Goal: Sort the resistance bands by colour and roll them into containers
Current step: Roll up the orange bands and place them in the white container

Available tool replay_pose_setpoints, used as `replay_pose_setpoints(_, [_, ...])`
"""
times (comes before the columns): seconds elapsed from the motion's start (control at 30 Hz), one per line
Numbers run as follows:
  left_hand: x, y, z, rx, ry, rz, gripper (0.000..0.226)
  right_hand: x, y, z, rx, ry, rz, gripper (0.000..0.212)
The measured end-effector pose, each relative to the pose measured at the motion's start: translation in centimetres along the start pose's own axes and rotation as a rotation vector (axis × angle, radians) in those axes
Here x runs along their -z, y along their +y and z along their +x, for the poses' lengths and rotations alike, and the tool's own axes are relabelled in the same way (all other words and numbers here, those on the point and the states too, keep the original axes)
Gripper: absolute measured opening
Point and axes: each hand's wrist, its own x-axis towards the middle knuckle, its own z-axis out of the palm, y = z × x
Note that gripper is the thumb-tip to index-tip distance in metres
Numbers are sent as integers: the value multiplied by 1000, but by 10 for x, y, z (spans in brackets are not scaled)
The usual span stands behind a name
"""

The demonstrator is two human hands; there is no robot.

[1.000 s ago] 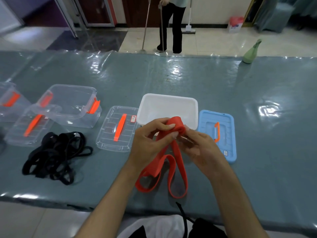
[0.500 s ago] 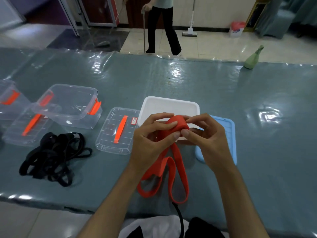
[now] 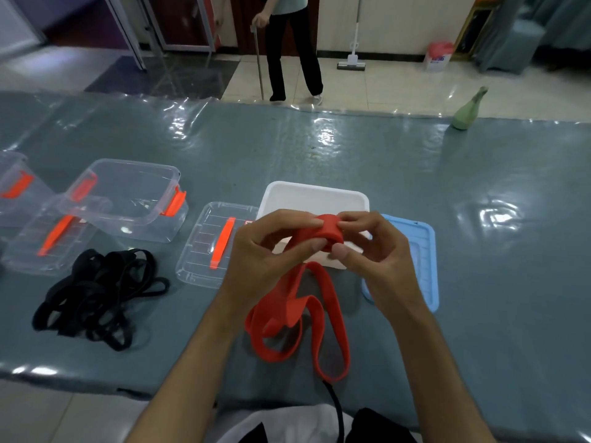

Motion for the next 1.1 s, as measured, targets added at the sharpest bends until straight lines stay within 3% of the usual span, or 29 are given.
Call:
replay_pose_setpoints(0.1, [-9,8,-2,51,70,-19,26,8,-4,4,19,11,-118,18])
replay_pose_setpoints(0.23, [-25,6,-7,76,135,-103,22,8,-1,-4,17,112,-37,32])
replay_pose_setpoints(0.47, [-32,6,-6,120,24,-62,34,12,3,-9,21,220,165,49])
replay_pose_setpoints(0.6, [-26,5,-6,96,-11,10,30,14,7,-14,11,142,65,34])
replay_pose_setpoints(0.73, [-30,5,-14,119,15,21,30,15,6,-20,5,190,-73,26])
replay_pose_setpoints(0.93, [-31,-3,-19,105,-58,172,35,24,8,-31,-14,173,-148,34])
replay_pose_setpoints(1.1, [-40,-9,-26,96,-82,154,22,25,5,-36,-4,289,-81,30])
